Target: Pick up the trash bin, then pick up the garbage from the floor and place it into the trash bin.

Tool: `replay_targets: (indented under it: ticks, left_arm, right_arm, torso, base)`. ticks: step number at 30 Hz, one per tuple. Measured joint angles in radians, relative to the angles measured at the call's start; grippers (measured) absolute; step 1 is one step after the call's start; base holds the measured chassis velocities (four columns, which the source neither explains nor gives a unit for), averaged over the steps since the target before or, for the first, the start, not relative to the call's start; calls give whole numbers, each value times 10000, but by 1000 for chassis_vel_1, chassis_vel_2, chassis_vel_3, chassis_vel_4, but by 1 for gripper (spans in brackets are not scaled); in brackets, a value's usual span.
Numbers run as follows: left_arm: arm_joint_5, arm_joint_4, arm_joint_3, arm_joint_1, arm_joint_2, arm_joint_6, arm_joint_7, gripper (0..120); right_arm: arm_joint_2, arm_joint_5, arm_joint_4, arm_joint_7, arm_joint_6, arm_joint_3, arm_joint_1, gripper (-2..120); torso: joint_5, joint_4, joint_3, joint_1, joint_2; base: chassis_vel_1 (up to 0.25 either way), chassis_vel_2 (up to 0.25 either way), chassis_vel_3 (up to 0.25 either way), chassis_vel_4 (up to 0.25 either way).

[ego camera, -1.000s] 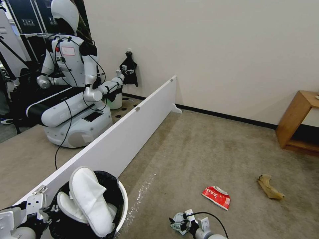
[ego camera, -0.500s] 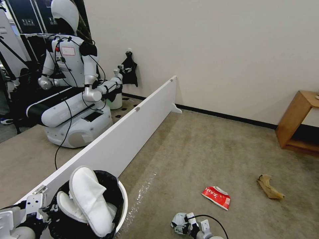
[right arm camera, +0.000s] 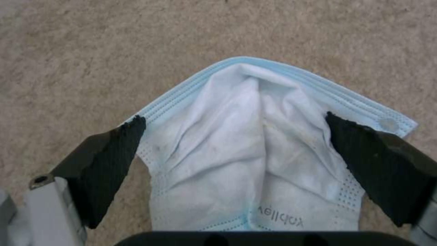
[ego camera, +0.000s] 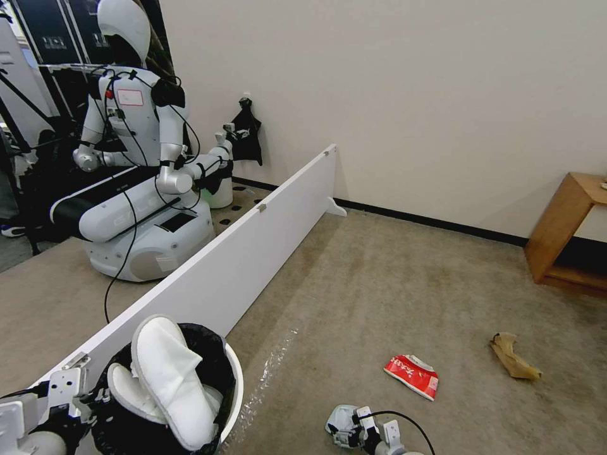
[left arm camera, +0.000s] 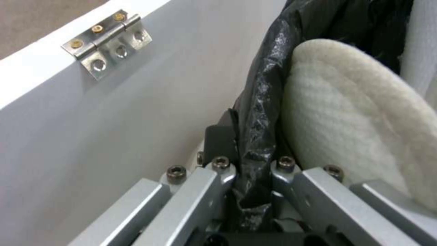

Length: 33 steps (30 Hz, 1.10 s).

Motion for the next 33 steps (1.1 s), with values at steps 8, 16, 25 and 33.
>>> replay_targets:
  ticks: [8,16,25,33]
  left_arm:
    - [-19,1,-8,-21,28,0,0,2]
    - [-64,44,-19,-77,82,0,-1,2]
    - [-80,70,-11,-122,97,0,-6,2]
    - [-86,101,14,-145,103,-1,-15,2]
  right_arm:
    - [6,-63,-51,-67,-7,30,-8,97]
    - [-173,-150,45,-64,-2,77,-64,64]
    - [-289,-259,85,-44,32,98,-121,36]
    - [-720,-264,521,-84,17,83,-332,6]
  torso:
    - [-1,-3,0,0,0]
    - [-6,-7,-1,0,1]
    - [-2,-1,-1,0,1]
    - [7,0,1,0,-2]
  base:
    - [0,0,0,0]
    - [0,0,0,0]
    - [0,0,0,0]
    - [0,0,0,0]
